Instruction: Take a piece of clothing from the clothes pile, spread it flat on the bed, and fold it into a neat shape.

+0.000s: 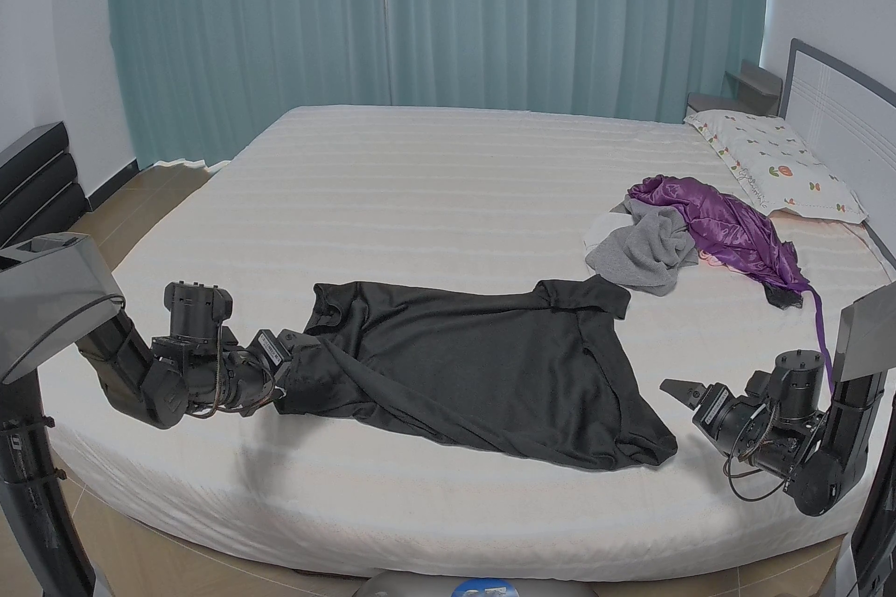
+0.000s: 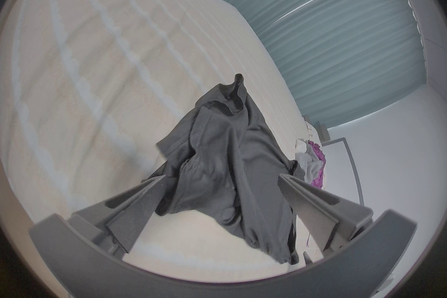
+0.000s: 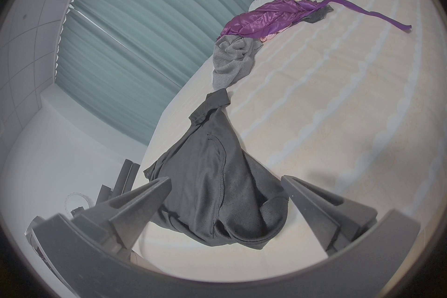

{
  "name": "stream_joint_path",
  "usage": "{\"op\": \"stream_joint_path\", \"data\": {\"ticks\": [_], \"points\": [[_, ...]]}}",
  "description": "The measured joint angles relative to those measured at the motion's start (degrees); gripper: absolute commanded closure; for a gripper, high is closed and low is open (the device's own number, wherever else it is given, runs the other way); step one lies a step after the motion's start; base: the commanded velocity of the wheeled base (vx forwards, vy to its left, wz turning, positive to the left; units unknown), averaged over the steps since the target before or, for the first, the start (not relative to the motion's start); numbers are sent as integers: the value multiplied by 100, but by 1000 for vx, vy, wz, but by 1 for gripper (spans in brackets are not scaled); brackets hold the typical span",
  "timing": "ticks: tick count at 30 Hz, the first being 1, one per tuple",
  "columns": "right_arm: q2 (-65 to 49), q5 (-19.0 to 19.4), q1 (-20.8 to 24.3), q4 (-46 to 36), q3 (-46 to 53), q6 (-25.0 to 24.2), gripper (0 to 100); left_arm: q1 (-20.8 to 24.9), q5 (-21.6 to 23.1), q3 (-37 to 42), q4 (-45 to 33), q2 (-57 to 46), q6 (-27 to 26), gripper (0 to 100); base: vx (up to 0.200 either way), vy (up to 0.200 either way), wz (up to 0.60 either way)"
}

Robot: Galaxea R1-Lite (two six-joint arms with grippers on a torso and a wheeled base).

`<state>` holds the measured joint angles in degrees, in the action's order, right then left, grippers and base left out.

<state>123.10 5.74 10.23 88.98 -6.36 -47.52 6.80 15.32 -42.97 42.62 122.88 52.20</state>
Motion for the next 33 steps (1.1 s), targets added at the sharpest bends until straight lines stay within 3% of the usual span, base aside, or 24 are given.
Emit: {"op": "stream_joint_path", "data": {"ticks": [11,22,23,33], "points": [[11,74,11,0,30,-2,0,-27,-63,430,29,-41,-414,0,0,0,0],[96,74,49,0,20,4,0,9,-662,382,51,208,-414,0,0,0,0],[101,74,55,0,22,6,0,11,-679,345,51,245,-414,100,0,0,0],[110,68,90,0,30,4,0,20,-750,386,60,388,-408,100,0,0,0]]}}
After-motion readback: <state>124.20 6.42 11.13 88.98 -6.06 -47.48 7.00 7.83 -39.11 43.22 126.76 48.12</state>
